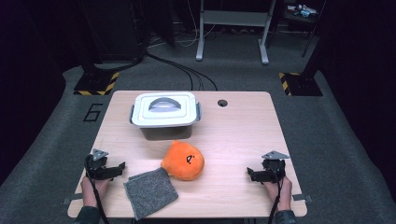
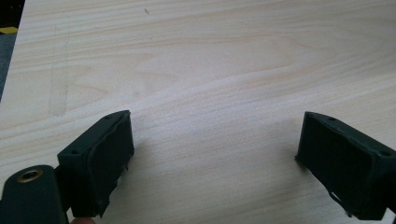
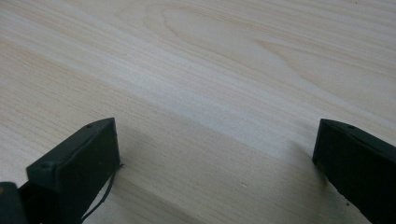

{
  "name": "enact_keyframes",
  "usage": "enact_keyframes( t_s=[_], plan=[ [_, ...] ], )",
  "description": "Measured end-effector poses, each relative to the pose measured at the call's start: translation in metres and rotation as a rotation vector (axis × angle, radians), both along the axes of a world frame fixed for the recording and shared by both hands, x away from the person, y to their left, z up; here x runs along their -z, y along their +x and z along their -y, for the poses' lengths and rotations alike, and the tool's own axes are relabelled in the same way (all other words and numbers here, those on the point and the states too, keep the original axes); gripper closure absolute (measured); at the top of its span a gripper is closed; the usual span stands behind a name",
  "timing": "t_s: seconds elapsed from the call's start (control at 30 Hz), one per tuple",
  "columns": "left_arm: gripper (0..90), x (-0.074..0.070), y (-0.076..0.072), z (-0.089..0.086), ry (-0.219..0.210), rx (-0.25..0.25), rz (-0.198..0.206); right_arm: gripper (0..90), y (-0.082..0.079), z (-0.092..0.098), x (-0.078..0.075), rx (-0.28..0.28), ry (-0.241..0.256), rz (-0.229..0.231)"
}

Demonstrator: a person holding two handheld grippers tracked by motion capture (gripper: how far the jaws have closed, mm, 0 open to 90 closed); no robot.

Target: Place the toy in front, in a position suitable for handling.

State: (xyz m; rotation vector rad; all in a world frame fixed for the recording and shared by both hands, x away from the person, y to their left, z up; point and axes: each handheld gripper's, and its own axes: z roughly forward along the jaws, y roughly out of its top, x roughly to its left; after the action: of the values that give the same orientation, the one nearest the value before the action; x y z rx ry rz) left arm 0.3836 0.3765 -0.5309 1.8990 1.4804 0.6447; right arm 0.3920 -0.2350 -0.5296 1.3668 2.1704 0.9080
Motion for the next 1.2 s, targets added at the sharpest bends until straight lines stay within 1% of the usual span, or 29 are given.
enact_keyframes(
  t_s=[0.07, 0.73, 0.77, 0.8, 0.87, 0.9, 0.93, 1.0, 1.03, 1.1, 1.13, 1.17, 1.2],
  plan=[
    [10.4, 0.0, 0.0, 0.0, 0.0, 0.0, 0.0, 0.0, 0.0, -0.001, 0.0, 0.009, 0.007, 0.001],
    [10.4, 0.0, 0.0, 0.0, 0.001, 0.0, 0.0, 0.5, 0.0, -0.001, 0.0, 0.013, 0.01, 0.003],
    [10.4, 0.001, 0.001, 0.001, -0.005, -0.007, 0.012, 0.5, 0.0, -0.001, 0.0, 0.013, 0.01, 0.002],
    [10.4, 0.001, 0.001, 0.001, -0.005, -0.007, 0.012, 0.5, 0.0, -0.001, 0.0, 0.013, 0.01, 0.002],
    [10.4, 0.0, 0.002, 0.003, -0.001, 0.014, 0.003, 0.5, 0.0, -0.001, 0.0, 0.012, 0.01, 0.002],
    [10.4, 0.0, 0.002, 0.003, -0.001, 0.014, 0.003, 0.5, 0.0, -0.001, 0.0, 0.012, 0.01, 0.002],
    [10.4, 0.0, 0.003, 0.004, -0.01, 0.02, 0.006, 0.5, 0.0, -0.001, 0.0, 0.012, 0.01, 0.002],
    [10.4, -0.003, 0.005, 0.005, -0.019, 0.034, -0.007, 0.5, 0.0, -0.001, 0.0, 0.012, 0.01, 0.002],
    [10.5, -0.005, 0.006, 0.007, -0.017, 0.036, -0.002, 0.5, 0.0, -0.001, 0.0, 0.012, 0.01, 0.002],
    [10.5, -0.011, 0.009, 0.009, -0.026, 0.047, 0.009, 0.5, 0.0, -0.001, 0.0, 0.013, 0.01, 0.002],
    [10.5, -0.017, 0.012, 0.011, -0.029, 0.061, 0.012, 0.5, 0.0, -0.001, 0.0, 0.013, 0.01, 0.002],
    [10.5, -0.017, 0.012, 0.011, -0.029, 0.061, 0.012, 0.5, 0.0, -0.001, 0.0, 0.013, 0.01, 0.002],
    [10.5, -0.022, 0.014, 0.013, -0.025, 0.064, 0.022, 0.5, 0.0, -0.001, 0.0, 0.012, 0.01, 0.002]
  ],
)
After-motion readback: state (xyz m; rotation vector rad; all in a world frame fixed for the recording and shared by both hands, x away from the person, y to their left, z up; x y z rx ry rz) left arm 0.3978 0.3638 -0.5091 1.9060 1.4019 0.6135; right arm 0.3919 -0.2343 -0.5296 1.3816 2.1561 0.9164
